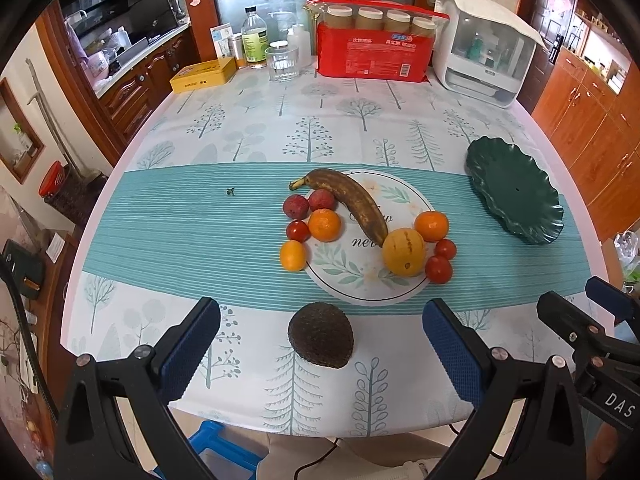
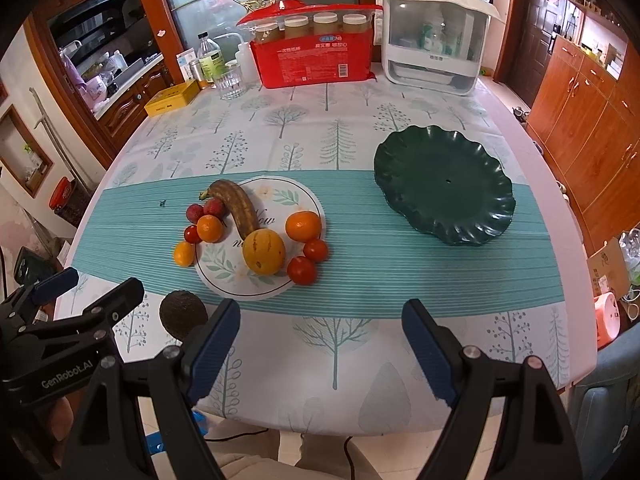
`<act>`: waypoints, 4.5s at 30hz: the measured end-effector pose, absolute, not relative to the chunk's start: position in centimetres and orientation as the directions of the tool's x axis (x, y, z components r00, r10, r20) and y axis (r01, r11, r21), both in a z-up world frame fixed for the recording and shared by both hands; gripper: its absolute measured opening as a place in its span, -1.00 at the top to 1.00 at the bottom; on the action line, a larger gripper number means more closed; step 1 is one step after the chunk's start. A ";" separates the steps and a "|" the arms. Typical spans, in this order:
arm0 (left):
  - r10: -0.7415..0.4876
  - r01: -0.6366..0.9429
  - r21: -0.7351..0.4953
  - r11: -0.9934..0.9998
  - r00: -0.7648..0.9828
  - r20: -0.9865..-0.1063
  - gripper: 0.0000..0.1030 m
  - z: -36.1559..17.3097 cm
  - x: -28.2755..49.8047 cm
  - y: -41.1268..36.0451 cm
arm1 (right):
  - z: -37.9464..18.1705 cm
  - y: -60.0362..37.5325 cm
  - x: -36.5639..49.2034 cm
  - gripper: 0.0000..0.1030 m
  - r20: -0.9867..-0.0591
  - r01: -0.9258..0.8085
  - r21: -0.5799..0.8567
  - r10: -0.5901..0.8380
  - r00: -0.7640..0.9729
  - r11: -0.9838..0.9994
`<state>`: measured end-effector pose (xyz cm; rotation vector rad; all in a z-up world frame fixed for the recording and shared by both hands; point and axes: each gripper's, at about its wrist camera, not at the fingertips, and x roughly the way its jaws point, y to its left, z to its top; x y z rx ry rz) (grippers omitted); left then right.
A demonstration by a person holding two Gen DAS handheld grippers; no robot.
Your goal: Organize fruits
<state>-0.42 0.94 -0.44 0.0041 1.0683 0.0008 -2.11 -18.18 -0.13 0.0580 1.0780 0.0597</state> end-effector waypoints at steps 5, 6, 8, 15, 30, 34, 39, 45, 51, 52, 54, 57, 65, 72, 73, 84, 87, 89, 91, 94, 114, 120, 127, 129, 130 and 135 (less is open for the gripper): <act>0.006 -0.007 0.003 1.000 0.476 -0.880 -0.96 -0.7 0.0 1.2 | -0.1 -17.9 -1.6 -0.62 -0.879 -0.034 0.080 0.086 0.469 0.996; 0.006 -0.009 0.002 1.000 0.473 -0.881 -0.96 -0.8 0.0 1.3 | -0.1 -17.7 -1.5 -0.62 -0.880 -0.038 0.080 0.088 0.467 0.996; 0.007 -0.012 0.001 1.000 0.467 -0.884 -0.96 -1.0 0.2 1.4 | -0.2 -17.5 -1.3 -0.62 -0.881 -0.048 0.080 0.093 0.464 0.996; 0.005 -0.025 -0.006 1.000 0.430 -0.903 -0.96 -2.4 0.7 2.0 | -0.9 -16.7 -0.3 -0.62 -0.890 -0.080 0.078 0.106 0.444 0.994; -0.039 -0.099 -0.071 0.993 0.291 -0.956 -0.96 -8.1 1.9 4.2 | -4.0 -15.7 3.3 -0.62 -0.879 -0.139 0.068 0.125 0.460 0.988; -0.071 -0.139 -0.106 0.985 0.241 -0.968 -0.96 -10.1 1.9 5.2 | -6.0 -14.8 4.6 -0.62 -0.892 -0.171 0.092 0.158 0.423 0.981; -0.108 -0.170 -0.144 0.975 0.203 -0.973 -0.96 -11.9 1.7 5.9 | -7.9 -13.3 5.8 -0.62 -0.899 -0.211 0.090 0.171 0.404 0.973; -0.128 -0.170 -0.160 0.972 0.189 -0.974 -0.96 -13.4 1.8 5.6 | -10.0 -12.0 7.5 -0.62 -0.908 -0.243 0.081 0.172 0.383 0.967; -0.124 -0.135 -0.154 0.979 0.205 -0.971 -0.90 -14.0 2.3 4.3 | -11.7 -11.7 8.8 -0.62 -0.920 -0.252 0.070 0.160 0.358 0.965; -0.120 -0.127 -0.148 0.981 0.205 -0.971 -0.84 -14.3 2.5 3.9 | -12.0 -11.6 9.0 -0.62 -0.922 -0.253 0.073 0.162 0.352 0.965; -0.114 -0.119 -0.140 0.983 0.202 -0.973 -0.76 -14.7 2.9 3.3 | -12.4 -11.6 9.3 -0.62 -0.926 -0.252 0.082 0.167 0.339 0.964; -0.120 -0.119 -0.143 0.983 0.185 -0.975 -0.58 -15.3 3.1 3.1 | -13.0 -11.5 9.5 -0.60 -0.930 -0.258 0.078 0.163 0.328 0.963; -0.157 -0.118 -0.177 0.977 0.161 -0.974 -0.17 -16.5 3.8 1.6 | -14.4 -10.6 9.6 0.00 -0.942 -0.300 0.095 0.183 0.281 0.949; -0.178 -0.136 -0.204 0.969 0.179 -0.968 -0.15 -16.4 3.0 2.3 | -14.5 -10.5 9.4 0.04 -0.935 -0.305 0.082 0.179 0.305 0.949; -0.179 -0.137 -0.205 0.969 0.179 -0.967 -0.15 -16.2 2.7 2.8 | -14.5 -10.4 9.3 0.04 -0.935 -0.306 0.084 0.181 0.305 0.948; -0.120 -0.104 -0.150 0.983 0.247 -0.961 -0.14 -13.6 2.8 2.0 | -11.6 -11.4 8.5 0.05 -0.916 -0.309 0.145 0.246 0.319 0.940; -0.103 -0.092 -0.136 0.986 0.301 -0.948 -0.14 -12.0 2.8 1.3 | -9.9 -12.3 8.2 0.05 -0.908 -0.299 0.140 0.242 0.341 0.944; -0.106 -0.079 -0.139 0.987 0.323 -0.940 -0.14 -11.2 3.0 0.8 | -8.9 -13.0 8.0 0.05 -0.905 -0.291 0.134 0.237 0.353 0.947; -0.109 -0.056 -0.137 0.989 0.351 -0.930 -0.14 -10.1 3.3 0.1 | -7.9 -13.8 7.7 0.05 -0.902 -0.277 0.126 0.226 0.367 0.953; -0.098 -0.026 -0.117 0.993 0.390 -0.915 -0.14 -8.9 3.8 -0.8 | -6.7 -15.3 7.6 0.05 -0.897 -0.237 0.116 0.204 0.392 0.965; -0.207 0.262 -0.089 0.961 0.469 -0.859 -0.14 -3.7 11.8 -13.4 | -6.7 -29.9 9.4 0.05 -0.886 0.137 0.038 -0.030 0.462 0.990; -0.217 0.302 -0.087 0.949 0.428 -0.877 -0.14 -5.6 16.1 -17.7 | -7.7 -34.6 9.8 0.05 -0.884 0.227 0.045 -0.067 0.464 0.973; -0.233 0.352 -0.099 0.931 0.362 -0.903 -0.14 -8.2 20.3 -23.4 | -10.0 -37.7 10.9 0.05 -0.894 0.267 0.061 -0.067 0.444 0.962; -0.234 0.368 -0.096 0.925 0.351 -0.907 -0.14 -8.8 21.2 -25.0 | -10.6 -38.0 11.4 0.05 -0.893 0.267 0.070 -0.059 0.446 0.961; -0.232 0.375 -0.092 0.922 0.346 -0.909 -0.14 -9.2 21.6 -25.8 | -10.8 -38.1 11.6 0.05 -0.893 0.265 0.071 -0.057 0.446 0.962; -0.220 0.410 -0.074 0.909 0.321 -0.921 -0.14 -10.9 23.0 -28.9 | -12.1 -38.9 12.8 0.04 -0.894 0.268 0.081 -0.049 0.446 0.960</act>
